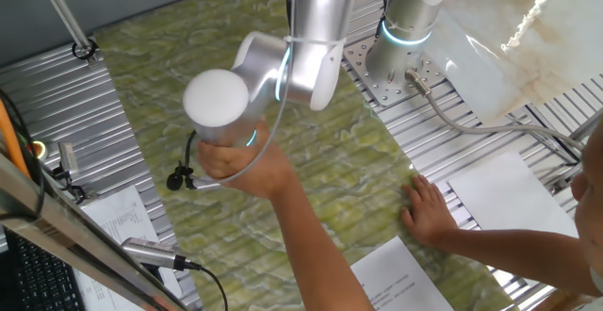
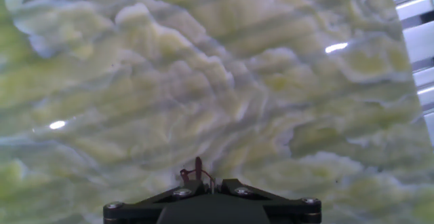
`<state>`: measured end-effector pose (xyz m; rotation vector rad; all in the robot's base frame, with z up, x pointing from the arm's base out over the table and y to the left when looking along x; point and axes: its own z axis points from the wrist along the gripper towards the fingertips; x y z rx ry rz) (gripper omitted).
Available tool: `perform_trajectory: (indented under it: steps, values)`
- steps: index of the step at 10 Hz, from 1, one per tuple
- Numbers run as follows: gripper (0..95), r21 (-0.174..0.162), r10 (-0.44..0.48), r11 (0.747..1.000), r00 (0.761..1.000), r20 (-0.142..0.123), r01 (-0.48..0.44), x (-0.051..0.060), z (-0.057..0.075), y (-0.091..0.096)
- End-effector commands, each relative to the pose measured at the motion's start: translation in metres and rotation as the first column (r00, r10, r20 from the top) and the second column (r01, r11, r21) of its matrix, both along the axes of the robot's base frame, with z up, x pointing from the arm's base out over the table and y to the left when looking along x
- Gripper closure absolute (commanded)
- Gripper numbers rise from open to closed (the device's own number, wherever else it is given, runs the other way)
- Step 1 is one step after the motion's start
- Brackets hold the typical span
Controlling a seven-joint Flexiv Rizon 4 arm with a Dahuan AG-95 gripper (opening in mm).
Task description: Unfold the leg of the glasses (with one hand)
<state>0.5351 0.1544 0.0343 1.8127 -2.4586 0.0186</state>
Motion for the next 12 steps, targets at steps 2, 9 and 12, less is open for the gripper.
perform_trajectory:
  steps: [2, 9, 12]
  values:
    - [95.0, -0.007, 0.015, 1.000, 1.000, -0.001, -0.015, -0.006, -0.002, -0.006]
    - [76.0, -0.006, 0.037, 0.999, 0.999, -0.001, -0.037, -0.011, -0.005, -0.013]
    - [95.0, -0.005, 0.043, 0.999, 0.999, -0.001, -0.043, -0.014, -0.006, -0.015]
